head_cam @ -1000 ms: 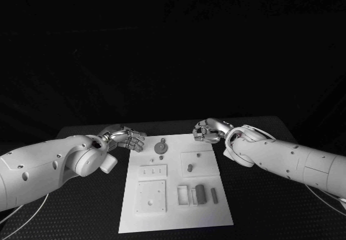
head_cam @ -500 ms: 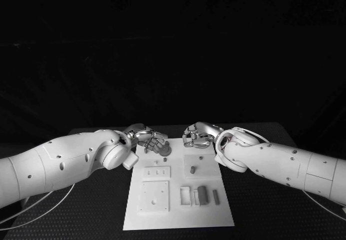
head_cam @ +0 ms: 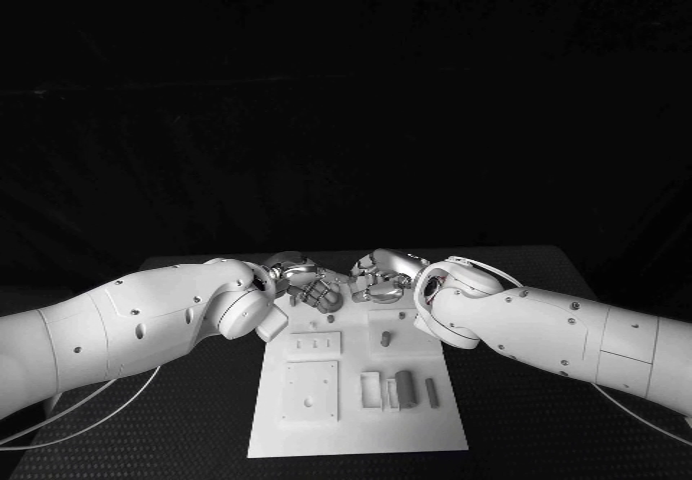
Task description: Assemble the parts on the task board
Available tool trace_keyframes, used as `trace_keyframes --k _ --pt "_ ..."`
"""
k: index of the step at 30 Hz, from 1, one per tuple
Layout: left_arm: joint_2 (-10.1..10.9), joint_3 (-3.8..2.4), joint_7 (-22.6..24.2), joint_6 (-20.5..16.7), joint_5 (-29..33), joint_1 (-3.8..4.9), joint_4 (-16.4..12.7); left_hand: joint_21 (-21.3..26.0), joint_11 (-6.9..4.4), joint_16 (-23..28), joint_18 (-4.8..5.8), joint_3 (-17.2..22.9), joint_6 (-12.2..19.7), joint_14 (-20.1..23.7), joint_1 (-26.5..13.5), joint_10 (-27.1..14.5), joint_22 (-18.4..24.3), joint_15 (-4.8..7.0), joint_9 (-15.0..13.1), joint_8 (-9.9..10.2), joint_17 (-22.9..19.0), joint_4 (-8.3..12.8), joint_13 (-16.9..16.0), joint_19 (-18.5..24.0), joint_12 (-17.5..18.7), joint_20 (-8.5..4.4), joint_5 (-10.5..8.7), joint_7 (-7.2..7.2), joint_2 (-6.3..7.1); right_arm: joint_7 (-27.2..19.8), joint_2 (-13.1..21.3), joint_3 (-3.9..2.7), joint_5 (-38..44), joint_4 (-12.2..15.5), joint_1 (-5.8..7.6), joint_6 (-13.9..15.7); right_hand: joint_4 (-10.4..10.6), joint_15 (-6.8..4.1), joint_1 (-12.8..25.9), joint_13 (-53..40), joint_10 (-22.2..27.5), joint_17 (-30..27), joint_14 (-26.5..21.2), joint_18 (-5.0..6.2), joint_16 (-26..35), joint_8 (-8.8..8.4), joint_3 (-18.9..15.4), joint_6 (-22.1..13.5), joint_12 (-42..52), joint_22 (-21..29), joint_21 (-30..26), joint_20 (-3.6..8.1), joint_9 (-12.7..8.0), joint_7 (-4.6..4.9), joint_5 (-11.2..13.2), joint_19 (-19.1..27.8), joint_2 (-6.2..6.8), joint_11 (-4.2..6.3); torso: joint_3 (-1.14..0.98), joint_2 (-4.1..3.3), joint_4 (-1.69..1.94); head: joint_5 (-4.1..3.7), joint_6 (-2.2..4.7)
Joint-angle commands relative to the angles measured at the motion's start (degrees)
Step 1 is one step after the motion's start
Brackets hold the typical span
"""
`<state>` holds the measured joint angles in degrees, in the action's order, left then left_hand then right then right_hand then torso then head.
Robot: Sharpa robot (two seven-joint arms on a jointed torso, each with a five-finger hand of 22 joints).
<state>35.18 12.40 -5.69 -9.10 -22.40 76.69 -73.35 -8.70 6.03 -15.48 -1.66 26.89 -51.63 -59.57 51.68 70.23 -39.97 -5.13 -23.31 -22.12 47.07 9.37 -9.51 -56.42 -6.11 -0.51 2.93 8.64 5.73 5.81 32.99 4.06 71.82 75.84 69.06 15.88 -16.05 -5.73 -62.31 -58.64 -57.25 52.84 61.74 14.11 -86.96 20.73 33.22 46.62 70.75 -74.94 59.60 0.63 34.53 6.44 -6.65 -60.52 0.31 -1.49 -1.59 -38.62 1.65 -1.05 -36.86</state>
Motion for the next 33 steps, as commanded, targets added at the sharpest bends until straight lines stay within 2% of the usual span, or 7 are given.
trace_keyframes --k 1,21,26,33 --pt "-0.4 0.01 -0.8 2.0 -0.7 0.02 -0.2 0.3 -0.12 0.3 -0.74 -0.1 -0.2 0.2 -1.0 0.2 -0.1 -0.05 0.1 0.2 0.1 -0.5 -0.1 -0.3 0.1 -0.02 -0.11 0.06 -0.09 0.5 -0.3 0.0 0.9 0.5 -0.02 -0.9 -0.3 -0.39 0.6 0.1 2.7 0.0 0.1 0.89 -0.2 0.29 0.1 12.3 0.3 -0.9 0.4 0.13 0.1 -1.16 -0.4 -0.3 -0.17 2.18 -0.03 -0.15 0.04 0.03 -0.15" --pt "-1.1 0.2 -1.3 3.1 -0.7 -0.01 -0.4 0.3 -0.33 0.3 -0.81 0.0 -0.6 -0.1 -0.9 0.5 -0.5 0.14 0.1 0.1 0.8 -0.1 -0.6 -0.5 0.0 -0.16 -0.11 -0.14 -1.58 0.2 -1.4 0.0 1.2 1.9 -0.04 -1.0 -0.3 -0.45 0.7 0.1 2.6 0.0 0.2 0.89 -0.2 0.3 0.1 12.3 0.3 -0.8 0.4 0.21 0.2 -1.19 -0.4 -0.5 -0.16 2.22 -0.11 -0.4 0.03 -0.15 -0.16" --pt "-1.2 0.23 -1.1 2.9 -0.7 -0.03 -0.3 0.2 -0.57 0.2 -0.81 0.0 -1.2 -0.4 -0.6 0.9 -0.7 0.3 0.0 -0.1 1.1 0.5 -0.9 -0.7 -0.2 -0.27 -0.11 -0.45 -2.81 0.2 -1.6 0.0 1.2 1.8 -0.04 -1.5 -0.3 -0.46 0.7 0.0 2.6 0.0 0.2 0.89 -0.2 0.3 0.1 12.3 0.3 -0.8 0.4 0.22 0.2 -1.19 -0.4 -0.5 -0.15 2.22 -0.13 -0.47 -0.01 -0.26 -0.08" --pt "-1.2 0.24 -0.7 2.6 -0.7 -0.04 -0.4 0.3 -0.76 0.3 -0.67 0.4 -1.7 -0.6 0.4 1.3 -0.9 0.43 0.0 -0.2 1.5 1.9 -1.3 -0.8 -0.3 -0.37 -0.11 -0.78 -5.66 0.3 -1.8 0.08 1.2 1.5 -0.05 -2.0 -0.3 -0.47 0.8 0.0 2.6 0.0 0.2 0.89 -0.2 0.3 0.2 12.3 0.3 -0.8 0.4 0.24 0.2 -1.19 -0.4 -0.5 -0.14 2.23 -0.15 -0.53 0.01 -0.37 -0.17"
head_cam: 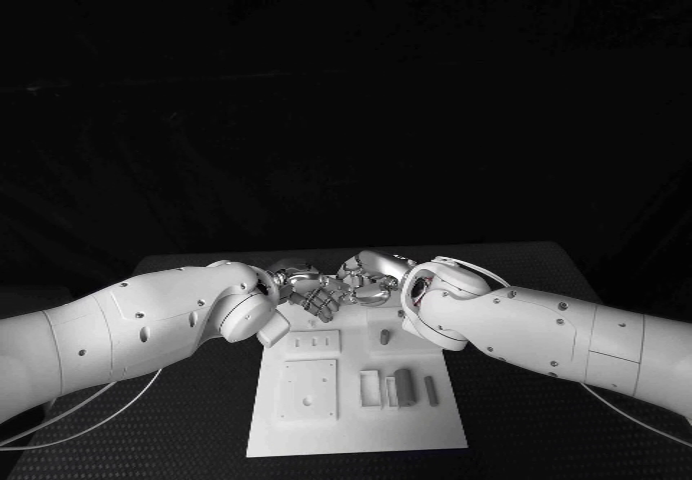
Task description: Assemble the parts on the task board
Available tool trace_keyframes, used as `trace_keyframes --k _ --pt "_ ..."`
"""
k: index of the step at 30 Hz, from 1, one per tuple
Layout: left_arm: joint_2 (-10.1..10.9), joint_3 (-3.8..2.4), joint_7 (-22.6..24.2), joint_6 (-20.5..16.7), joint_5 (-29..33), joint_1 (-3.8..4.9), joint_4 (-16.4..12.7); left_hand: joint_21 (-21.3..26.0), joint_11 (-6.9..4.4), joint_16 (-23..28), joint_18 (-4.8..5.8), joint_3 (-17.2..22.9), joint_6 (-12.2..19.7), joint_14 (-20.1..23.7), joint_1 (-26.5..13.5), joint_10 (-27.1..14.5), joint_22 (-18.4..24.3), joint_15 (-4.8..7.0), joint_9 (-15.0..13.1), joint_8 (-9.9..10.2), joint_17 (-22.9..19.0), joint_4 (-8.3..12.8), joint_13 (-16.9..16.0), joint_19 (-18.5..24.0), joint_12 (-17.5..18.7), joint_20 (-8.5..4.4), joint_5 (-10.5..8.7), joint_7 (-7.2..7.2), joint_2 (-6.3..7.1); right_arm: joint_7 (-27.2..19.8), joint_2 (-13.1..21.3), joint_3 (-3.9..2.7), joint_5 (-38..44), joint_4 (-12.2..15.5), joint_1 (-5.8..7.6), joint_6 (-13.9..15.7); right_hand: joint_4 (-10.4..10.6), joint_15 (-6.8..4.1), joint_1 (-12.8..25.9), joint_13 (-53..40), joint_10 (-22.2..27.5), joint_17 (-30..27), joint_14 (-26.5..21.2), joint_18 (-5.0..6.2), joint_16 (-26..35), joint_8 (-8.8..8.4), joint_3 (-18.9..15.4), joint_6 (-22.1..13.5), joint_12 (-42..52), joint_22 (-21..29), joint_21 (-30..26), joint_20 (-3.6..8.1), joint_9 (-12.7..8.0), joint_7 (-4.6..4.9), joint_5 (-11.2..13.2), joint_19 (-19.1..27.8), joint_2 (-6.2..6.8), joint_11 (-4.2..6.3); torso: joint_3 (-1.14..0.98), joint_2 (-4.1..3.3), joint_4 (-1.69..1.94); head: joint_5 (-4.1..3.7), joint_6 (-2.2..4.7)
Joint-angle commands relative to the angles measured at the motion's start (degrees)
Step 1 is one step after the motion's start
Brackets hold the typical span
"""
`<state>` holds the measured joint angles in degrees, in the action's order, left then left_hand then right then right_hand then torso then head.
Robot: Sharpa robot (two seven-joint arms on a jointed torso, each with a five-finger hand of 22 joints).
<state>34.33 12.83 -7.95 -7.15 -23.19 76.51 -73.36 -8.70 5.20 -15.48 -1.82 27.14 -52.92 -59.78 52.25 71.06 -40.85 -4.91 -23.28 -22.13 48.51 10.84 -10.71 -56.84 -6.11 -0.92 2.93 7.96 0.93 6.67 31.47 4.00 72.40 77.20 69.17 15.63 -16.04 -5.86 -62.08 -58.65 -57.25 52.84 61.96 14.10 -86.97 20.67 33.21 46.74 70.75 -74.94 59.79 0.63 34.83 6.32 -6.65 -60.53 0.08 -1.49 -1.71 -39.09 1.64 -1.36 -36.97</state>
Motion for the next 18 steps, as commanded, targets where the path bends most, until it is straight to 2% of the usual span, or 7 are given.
trace_keyframes --k 1,4,7,18 --pt "-0.4 -0.19 1.6 0.6 0.0 0.15 -0.3 0.4 -0.03 0.3 -0.44 0.2 -0.6 -0.5 0.0 0.7 -0.1 0.27 -0.1 -0.3 0.2 0.6 -0.2 -0.3 -0.4 0.05 -0.11 -0.25 -1.57 -0.5 -0.3 0.15 0.6 0.2 -0.15 -1.8 -0.3 -0.35 0.5 0.1 2.6 0.0 0.0 0.9 -0.2 0.36 0.2 12.1 0.3 -0.8 0.2 0.24 0.0 -1.07 -0.4 -0.5 0.09 2.23 -0.04 -0.06 0.03 -0.08 -0.06" --pt "-0.4 -0.19 1.8 0.5 0.0 0.15 -0.3 0.5 -0.28 0.1 -0.24 0.3 -1.1 -1.0 0.4 1.1 -0.2 0.47 -0.2 -0.5 0.5 1.6 -0.4 -0.2 -0.6 -0.02 -0.1 -0.62 -3.35 -0.5 -0.2 0.16 0.7 0.2 -0.15 -1.9 -0.3 -0.36 0.5 0.1 2.6 0.0 0.0 0.9 -0.2 0.36 0.2 12.1 0.3 -0.8 0.2 0.25 0.0 -1.07 -0.4 -0.5 0.09 2.23 -0.04 -0.07 0.05 -0.11 -0.06" --pt "-0.3 -0.19 1.7 0.7 0.0 0.14 -0.3 0.7 -0.52 0.0 -0.01 0.3 -1.6 -1.4 0.5 1.6 -0.2 0.65 -0.3 -0.7 0.8 2.7 -0.7 0.0 -0.8 -0.13 -0.11 -0.93 -4.38 -0.5 -0.3 0.16 0.7 0.1 -0.15 -2.0 -0.3 -0.36 0.5 0.1 2.6 0.0 0.0 0.9 -0.1 0.36 0.2 12.1 0.3 -0.8 0.2 0.26 0.0 -1.07 -0.4 -0.5 0.09 2.23 -0.05 -0.11 0.06 -0.15 -0.09" --pt "-0.3 -0.19 1.5 1.7 -0.2 0.02 -0.1 0.7 -1.56 -1.0 0.65 2.0 -3.9 -3.2 1.0 3.6 -0.7 1.54 -0.6 -1.5 2.7 4.4 -1.9 -0.6 -1.8 -0.86 -0.09 -1.98 -5.46 -0.5 -0.3 0.18 0.8 -0.4 -0.16 -2.3 -0.3 -0.38 0.6 0.1 2.6 -0.1 0.1 0.9 -0.1 0.36 0.2 12.1 0.2 -0.8 0.2 0.28 0.0 -1.08 -0.4 -0.5 0.1 2.24 -0.11 -0.18 0.0 -0.29 -0.14"
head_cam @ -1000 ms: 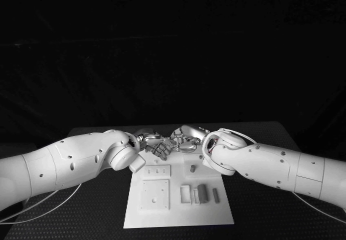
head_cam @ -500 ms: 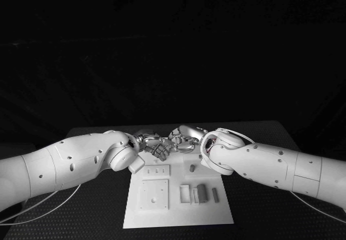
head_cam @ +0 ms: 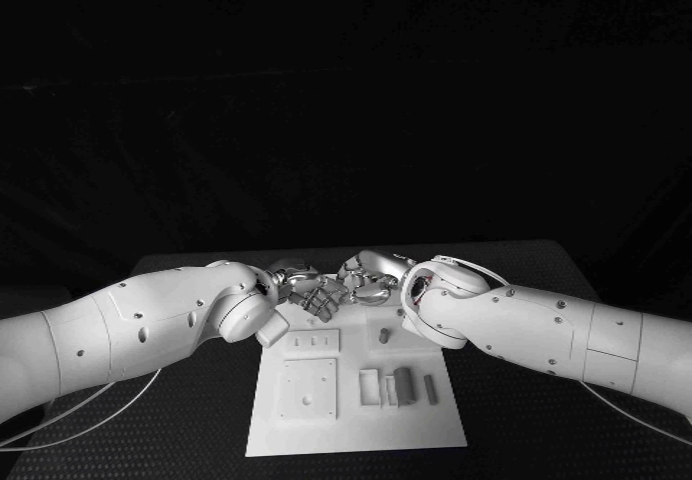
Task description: Assemble the parts on the task board
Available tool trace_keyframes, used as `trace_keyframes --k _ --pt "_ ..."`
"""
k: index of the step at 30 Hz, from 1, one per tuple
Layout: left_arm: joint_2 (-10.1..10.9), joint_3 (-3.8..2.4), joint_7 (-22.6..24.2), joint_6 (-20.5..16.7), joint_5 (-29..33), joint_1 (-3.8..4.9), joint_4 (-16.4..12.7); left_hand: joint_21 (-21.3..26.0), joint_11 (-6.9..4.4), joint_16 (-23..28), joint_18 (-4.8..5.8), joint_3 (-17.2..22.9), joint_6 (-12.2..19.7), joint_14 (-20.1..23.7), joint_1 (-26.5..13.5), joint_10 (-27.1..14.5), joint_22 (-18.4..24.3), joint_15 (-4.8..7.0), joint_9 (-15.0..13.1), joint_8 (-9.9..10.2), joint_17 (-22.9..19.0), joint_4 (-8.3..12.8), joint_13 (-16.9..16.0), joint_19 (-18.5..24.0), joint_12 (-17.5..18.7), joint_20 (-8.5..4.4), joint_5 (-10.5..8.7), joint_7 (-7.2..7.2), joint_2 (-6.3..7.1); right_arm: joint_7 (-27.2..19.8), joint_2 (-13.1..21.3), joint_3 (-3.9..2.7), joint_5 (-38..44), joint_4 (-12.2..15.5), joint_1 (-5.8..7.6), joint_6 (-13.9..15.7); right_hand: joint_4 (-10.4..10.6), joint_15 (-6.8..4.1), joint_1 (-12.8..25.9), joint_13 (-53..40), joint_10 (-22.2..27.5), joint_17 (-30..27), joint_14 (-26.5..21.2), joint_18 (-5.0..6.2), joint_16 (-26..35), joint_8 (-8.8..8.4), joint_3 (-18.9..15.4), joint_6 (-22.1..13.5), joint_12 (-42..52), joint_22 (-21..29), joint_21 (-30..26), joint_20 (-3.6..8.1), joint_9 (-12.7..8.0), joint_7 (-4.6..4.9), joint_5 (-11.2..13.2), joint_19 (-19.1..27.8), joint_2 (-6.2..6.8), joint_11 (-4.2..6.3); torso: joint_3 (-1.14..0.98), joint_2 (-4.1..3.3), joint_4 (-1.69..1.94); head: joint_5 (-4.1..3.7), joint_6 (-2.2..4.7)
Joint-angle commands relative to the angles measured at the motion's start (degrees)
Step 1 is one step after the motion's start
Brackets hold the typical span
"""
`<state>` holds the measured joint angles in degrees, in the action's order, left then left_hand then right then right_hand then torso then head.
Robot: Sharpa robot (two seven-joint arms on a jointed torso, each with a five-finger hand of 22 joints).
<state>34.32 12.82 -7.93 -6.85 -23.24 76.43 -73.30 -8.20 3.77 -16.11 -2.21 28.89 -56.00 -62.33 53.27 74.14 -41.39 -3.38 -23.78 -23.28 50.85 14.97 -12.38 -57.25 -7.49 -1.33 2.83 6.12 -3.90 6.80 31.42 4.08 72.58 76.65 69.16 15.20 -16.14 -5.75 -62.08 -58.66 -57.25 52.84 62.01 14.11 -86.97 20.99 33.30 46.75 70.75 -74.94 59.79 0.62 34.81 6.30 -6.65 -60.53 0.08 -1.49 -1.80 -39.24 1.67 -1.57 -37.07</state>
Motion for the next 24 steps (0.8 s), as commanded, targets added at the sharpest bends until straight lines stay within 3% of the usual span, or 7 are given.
trace_keyframes --k 1,11,18,20,24 --pt "-0.3 -0.18 1.5 1.4 -0.3 0.08 -0.2 0.1 -0.23 -0.5 1.1 0.3 -1.1 -0.8 -0.1 0.8 -0.2 0.12 -0.2 -0.5 0.6 0.3 -0.4 -0.3 -0.5 -0.56 0.02 -0.24 -0.75 -0.6 -0.3 0.1 0.6 0.1 -0.15 -1.9 -0.2 -0.48 0.6 0.1 2.6 -0.1 0.0 0.89 -0.1 0.04 0.1 12.1 0.2 -0.8 0.2 0.29 0.0 -1.07 -0.4 -0.5 0.09 2.24 -0.02 -0.05 -0.04 -0.11 -0.05" --pt "-0.3 -0.17 1.5 1.4 -0.6 -0.06 0.0 0.0 -0.84 -1.1 1.65 0.7 -2.2 -1.5 -0.8 1.9 -0.8 0.66 -1.2 -1.0 2.5 0.5 -2.1 -0.9 -1.3 -1.29 0.01 -0.65 -1.5 -1.2 -0.4 0.17 0.2 0.1 -0.21 -2.8 -0.2 -0.5 0.6 0.1 2.6 -0.1 0.0 0.89 -0.1 0.04 0.1 12.1 0.2 -0.8 0.1 0.3 0.1 -1.07 -0.4 -0.5 0.09 2.25 -0.01 -0.08 0.05 -0.31 -0.13" --pt "-0.4 -0.17 1.4 2.0 -2.0 -0.19 0.1 -0.4 -1.59 -2.0 1.99 0.5 -3.0 -2.5 -1.6 2.9 -1.7 1.29 -3.3 -2.1 5.0 0.6 -4.9 -1.4 -2.7 -2.04 -0.01 -0.92 -2.43 -1.2 -0.3 0.2 0.2 0.1 -0.26 -2.8 -0.2 -0.5 0.6 0.1 2.6 -0.1 0.0 0.89 -0.1 0.04 0.1 12.1 0.2 -0.8 0.1 0.31 0.1 -1.08 -0.4 -0.5 0.08 2.25 -0.03 -0.11 -0.02 -0.28 -0.19" --pt "-0.3 -0.17 1.4 2.2 -2.3 -0.24 0.1 -0.7 -1.95 -2.6 2.06 0.2 -3.3 -2.9 -1.9 3.3 -2.2 1.62 -4.4 -2.7 6.1 0.6 -6.3 -1.7 -3.5 -2.34 -0.02 -1.06 -2.88 -1.2 -0.3 0.2 0.2 0.1 -0.27 -2.8 -0.2 -0.5 0.6 0.1 2.6 -0.1 0.1 0.89 -0.1 0.04 0.1 12.1 0.2 -0.8 0.1 0.31 0.1 -1.08 -0.4 -0.5 0.08 2.25 -0.03 -0.11 -0.02 -0.29 -0.2" --pt "-0.2 -0.17 1.2 2.7 -3.2 -0.25 0.2 -1.3 -2.4 -3.3 2.21 -0.2 -2.5 -2.9 -2.3 2.1 -4.0 2.02 -8.9 -4.1 9.2 1.0 -12.1 -1.8 -5.7 -2.86 -0.01 -1.32 -3.76 -1.3 -0.2 0.21 0.1 0.1 -0.27 -2.7 -0.2 -0.51 0.7 0.1 2.6 -0.1 0.1 0.89 -0.1 0.04 0.1 12.1 0.2 -0.8 0.1 0.32 0.1 -1.08 -0.4 -0.5 0.09 2.25 -0.05 -0.13 -0.01 -0.33 -0.19"
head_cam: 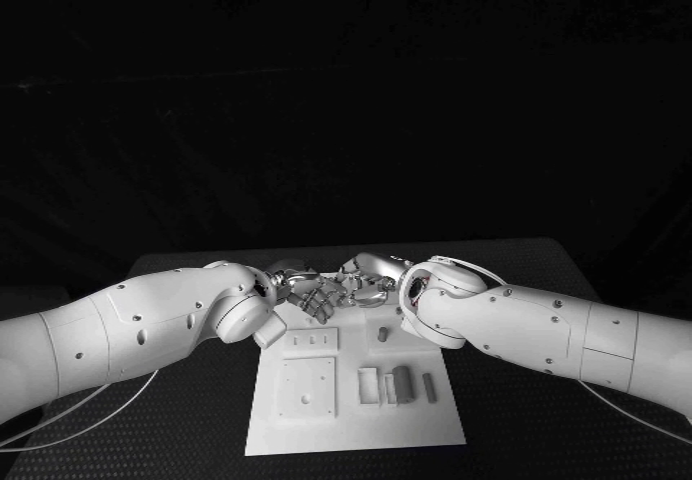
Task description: Assemble the parts on the task board
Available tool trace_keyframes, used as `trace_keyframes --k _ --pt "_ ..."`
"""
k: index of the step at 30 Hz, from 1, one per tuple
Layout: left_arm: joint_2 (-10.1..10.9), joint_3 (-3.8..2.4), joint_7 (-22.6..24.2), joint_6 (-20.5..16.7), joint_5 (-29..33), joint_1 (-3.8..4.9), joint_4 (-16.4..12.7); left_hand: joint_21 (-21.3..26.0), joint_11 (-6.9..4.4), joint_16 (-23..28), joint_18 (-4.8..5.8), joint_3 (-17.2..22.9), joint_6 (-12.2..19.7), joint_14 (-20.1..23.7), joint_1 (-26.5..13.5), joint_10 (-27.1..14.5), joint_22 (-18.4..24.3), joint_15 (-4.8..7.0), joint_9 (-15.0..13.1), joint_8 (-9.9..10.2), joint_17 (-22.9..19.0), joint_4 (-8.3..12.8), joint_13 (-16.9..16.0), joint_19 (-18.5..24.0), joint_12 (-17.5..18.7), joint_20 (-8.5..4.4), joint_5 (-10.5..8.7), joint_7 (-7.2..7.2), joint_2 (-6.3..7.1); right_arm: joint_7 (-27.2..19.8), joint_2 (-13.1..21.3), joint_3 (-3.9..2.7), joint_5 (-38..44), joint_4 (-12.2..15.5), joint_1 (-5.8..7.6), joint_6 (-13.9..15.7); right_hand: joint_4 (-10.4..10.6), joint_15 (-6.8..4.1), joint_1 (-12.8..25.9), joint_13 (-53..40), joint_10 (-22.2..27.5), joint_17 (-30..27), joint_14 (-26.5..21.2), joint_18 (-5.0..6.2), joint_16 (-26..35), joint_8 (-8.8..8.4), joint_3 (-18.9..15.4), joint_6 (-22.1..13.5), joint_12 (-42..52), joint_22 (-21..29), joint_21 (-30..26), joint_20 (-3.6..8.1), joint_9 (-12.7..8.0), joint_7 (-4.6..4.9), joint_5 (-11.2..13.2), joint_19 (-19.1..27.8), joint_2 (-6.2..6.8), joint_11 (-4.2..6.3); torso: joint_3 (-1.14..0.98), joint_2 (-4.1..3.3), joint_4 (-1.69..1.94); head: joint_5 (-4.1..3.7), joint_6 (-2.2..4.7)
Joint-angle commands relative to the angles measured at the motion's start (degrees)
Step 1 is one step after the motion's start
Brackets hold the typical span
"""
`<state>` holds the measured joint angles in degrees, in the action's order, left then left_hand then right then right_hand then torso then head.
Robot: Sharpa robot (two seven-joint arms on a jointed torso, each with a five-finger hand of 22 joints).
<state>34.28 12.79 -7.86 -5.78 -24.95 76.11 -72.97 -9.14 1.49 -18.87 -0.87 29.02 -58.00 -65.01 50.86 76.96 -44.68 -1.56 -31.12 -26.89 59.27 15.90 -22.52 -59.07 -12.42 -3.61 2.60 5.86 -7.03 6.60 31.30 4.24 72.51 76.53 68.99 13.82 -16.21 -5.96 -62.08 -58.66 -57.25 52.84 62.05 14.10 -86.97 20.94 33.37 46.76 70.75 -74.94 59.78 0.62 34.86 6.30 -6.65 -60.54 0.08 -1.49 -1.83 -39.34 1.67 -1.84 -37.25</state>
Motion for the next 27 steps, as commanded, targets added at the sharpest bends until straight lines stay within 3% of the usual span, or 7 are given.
trace_keyframes --k 1,10,13,14,19,23,27 --pt "-0.1 -0.14 1.1 1.6 -1.6 0.07 -0.1 -0.6 -0.18 -0.8 0.87 -0.3 -0.3 -0.1 0.1 -1.0 -1.2 0.23 -2.4 -0.6 1.1 0.1 -3.2 0.1 -1.2 -0.63 0.19 -1.09 -0.77 -1.1 -0.1 0.05 0.1 0.2 -0.1 -1.4 -0.2 -0.29 0.7 0.1 2.6 -0.1 0.0 0.9 -0.1 0.09 0.1 12.1 0.2 -0.8 0.1 0.32 0.1 -1.07 -0.4 -0.5 0.1 2.25 -0.01 -0.02 0.01 -0.07 -0.01" --pt "0.2 -0.14 0.8 2.2 -1.8 0.06 0.1 -1.5 -0.34 -1.9 0.87 0.0 0.2 0.3 -0.2 -2.6 -3.8 0.38 -6.1 -0.5 1.6 0.2 -9.0 0.8 -2.7 -0.83 0.2 -1.16 -1.24 -1.5 0.2 0.06 -1.5 0.0 -0.1 -1.6 -0.1 -0.24 1.1 0.1 3.0 -0.2 -0.3 0.9 0.2 -0.41 0.1 11.2 -0.1 -0.7 -0.2 0.25 0.0 -0.85 -0.4 -0.2 0.8 2.07 0.01 -0.01 0.0 -0.09 -0.12" --pt "0.3 -0.14 0.6 2.6 -2.1 0.06 0.2 -1.6 -0.36 -2.0 0.87 0.1 0.2 0.3 -0.2 -2.8 -4.1 0.39 -6.5 -0.3 1.7 0.2 -9.7 0.9 -2.8 -0.85 0.2 -1.18 -1.25 -1.9 0.4 0.08 -3.1 -0.1 -0.1 -1.2 0.7 0.46 2.0 0.0 4.4 -0.3 -1.2 0.9 0.9 -2.42 0.1 8.3 -0.6 -0.6 -1.0 -0.14 -0.9 0.2 -0.4 0.7 3.03 0.88 -0.03 -0.01 0.0 -0.06 -0.13" --pt "0.3 -0.14 0.6 2.7 -2.1 0.06 0.2 -1.6 -0.36 -2.0 0.87 0.1 0.2 0.3 -0.2 -2.9 -4.2 0.4 -6.7 -0.3 1.7 0.2 -9.9 0.9 -2.8 -0.85 0.2 -1.18 -1.25 -2.1 0.4 0.08 -3.6 -0.2 -0.1 -1.2 1.1 0.98 2.3 -0.1 4.9 -0.4 -1.6 0.9 1.1 -3.41 0.0 6.8 -0.7 -0.5 -1.2 -0.27 -1.3 0.96 -0.4 1.0 4.03 0.42 -0.04 -0.02 0.0 -0.04 -0.12" --pt "0.3 -0.14 0.2 3.4 -2.5 0.06 0.5 -1.7 -0.36 -2.1 0.87 0.2 0.2 0.3 -0.2 -3.0 -4.5 0.4 -7.0 -0.1 1.7 0.2 -10.5 1.0 -2.9 -0.86 0.2 -1.18 -1.29 -3.4 0.8 0.08 -5.6 -0.4 -0.09 -1.0 2.2 3.06 3.8 -0.2 7.2 -0.9 -3.5 0.9 2.5 -6.28 -1.5 2.1 -1.5 -0.4 -2.7 -1.19 -2.7 3.19 -0.2 3.0 6.66 -1.55 -0.03 -0.02 -0.01 -0.09 -0.17" --pt "0.3 -0.14 -0.6 4.1 -3.3 0.06 1.0 -1.7 -0.36 -2.1 0.87 0.3 0.2 0.4 -0.1 -3.1 -4.7 0.4 -7.2 0.0 1.7 0.3 -10.8 1.1 -2.9 -0.86 0.21 -1.17 -1.31 -5.4 1.8 0.09 -8.3 -0.3 -0.09 0.3 3.4 4.63 4.6 0.9 10.5 -2.1 -6.8 0.75 5.2 -8.13 -2.6 -1.5 -3.4 0.3 -5.4 -2.84 -3.9 4.76 -0.4 6.4 8.34 -3.11 -0.02 -0.03 0.09 -0.01 -0.19" --pt "0.4 -0.14 -3.8 6.4 -5.0 0.06 1.6 -1.7 -0.33 -2.1 0.87 0.5 0.2 0.5 -0.1 -3.3 -4.8 0.38 -7.4 0.2 1.6 0.3 -11.1 1.2 -2.8 -0.84 0.21 -1.14 -1.29 -8.3 3.4 0.09 -12.2 -0.6 -0.09 2.8 4.2 5.11 4.7 1.8 11.5 -2.9 -7.9 0.68 6.3 -8.3 -3.0 -2.2 -4.3 0.7 -6.6 -3.74 -4.3 5.15 -0.3 7.8 9.23 -3.65 -0.06 -0.03 0.06 0.27 -0.33"
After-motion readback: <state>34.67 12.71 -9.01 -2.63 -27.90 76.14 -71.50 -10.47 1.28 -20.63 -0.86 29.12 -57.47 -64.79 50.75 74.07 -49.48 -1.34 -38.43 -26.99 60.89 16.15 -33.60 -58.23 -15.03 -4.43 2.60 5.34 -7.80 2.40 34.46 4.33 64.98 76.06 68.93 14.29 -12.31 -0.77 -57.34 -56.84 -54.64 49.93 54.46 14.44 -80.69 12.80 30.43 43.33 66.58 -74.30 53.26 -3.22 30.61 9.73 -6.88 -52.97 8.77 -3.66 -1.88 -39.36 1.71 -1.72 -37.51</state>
